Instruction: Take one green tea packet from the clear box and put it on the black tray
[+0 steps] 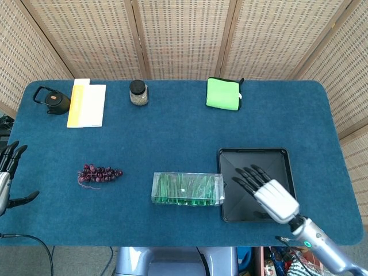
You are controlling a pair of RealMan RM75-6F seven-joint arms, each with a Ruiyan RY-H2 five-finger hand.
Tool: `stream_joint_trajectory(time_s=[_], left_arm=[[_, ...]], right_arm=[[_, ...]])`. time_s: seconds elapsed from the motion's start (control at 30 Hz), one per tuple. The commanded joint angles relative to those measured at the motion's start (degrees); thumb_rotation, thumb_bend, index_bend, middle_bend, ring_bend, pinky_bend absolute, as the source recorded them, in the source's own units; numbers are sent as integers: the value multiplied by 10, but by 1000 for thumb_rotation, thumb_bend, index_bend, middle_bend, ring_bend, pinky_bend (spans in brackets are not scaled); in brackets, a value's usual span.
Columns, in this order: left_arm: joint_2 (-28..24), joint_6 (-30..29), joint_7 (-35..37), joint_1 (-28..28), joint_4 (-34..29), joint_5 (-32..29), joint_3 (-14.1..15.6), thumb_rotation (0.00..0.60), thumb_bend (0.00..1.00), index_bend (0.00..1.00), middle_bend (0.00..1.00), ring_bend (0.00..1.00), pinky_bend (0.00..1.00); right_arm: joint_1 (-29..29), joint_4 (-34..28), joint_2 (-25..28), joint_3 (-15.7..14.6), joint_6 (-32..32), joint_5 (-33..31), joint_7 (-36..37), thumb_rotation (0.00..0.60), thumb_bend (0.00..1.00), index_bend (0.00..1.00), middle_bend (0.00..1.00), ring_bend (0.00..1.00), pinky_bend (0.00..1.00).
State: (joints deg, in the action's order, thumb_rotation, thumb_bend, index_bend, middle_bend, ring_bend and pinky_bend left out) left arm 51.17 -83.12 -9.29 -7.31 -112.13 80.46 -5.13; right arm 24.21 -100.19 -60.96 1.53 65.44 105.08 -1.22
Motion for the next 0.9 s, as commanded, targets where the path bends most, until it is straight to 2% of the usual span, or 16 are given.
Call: stream_joint_trajectory(time_s=[0.03, 0.37, 0.47, 0.77, 0.9], left_arm=[[1, 3, -4, -2, 1, -2, 0, 600, 65, 0, 0, 0, 0], [7, 10, -17, -8, 1, -7, 0, 600, 64, 0, 0, 0, 0], [9, 14, -20, -10, 2, -15, -2, 600, 64, 0, 0, 0, 0], [7, 15, -17, -12, 2, -21, -3, 600, 65, 0, 0, 0, 0], [4, 16, -7, -12, 4, -23, -4, 600, 64, 0, 0, 0, 0]], right_arm=[[38, -7, -21, 24, -44, -23, -2, 600, 13, 124, 0, 0, 0], [91, -37, -63, 52, -123, -107, -46, 600, 126, 140, 0, 0, 0], [113, -49, -94, 63, -152, -139, -82, 600, 138, 140, 0, 0, 0], [139, -49, -152, 83, -167, -219, -147, 600, 190, 161, 0, 0, 0], [159, -30, -190, 92, -174, -266, -194, 600, 227, 163, 0, 0, 0]])
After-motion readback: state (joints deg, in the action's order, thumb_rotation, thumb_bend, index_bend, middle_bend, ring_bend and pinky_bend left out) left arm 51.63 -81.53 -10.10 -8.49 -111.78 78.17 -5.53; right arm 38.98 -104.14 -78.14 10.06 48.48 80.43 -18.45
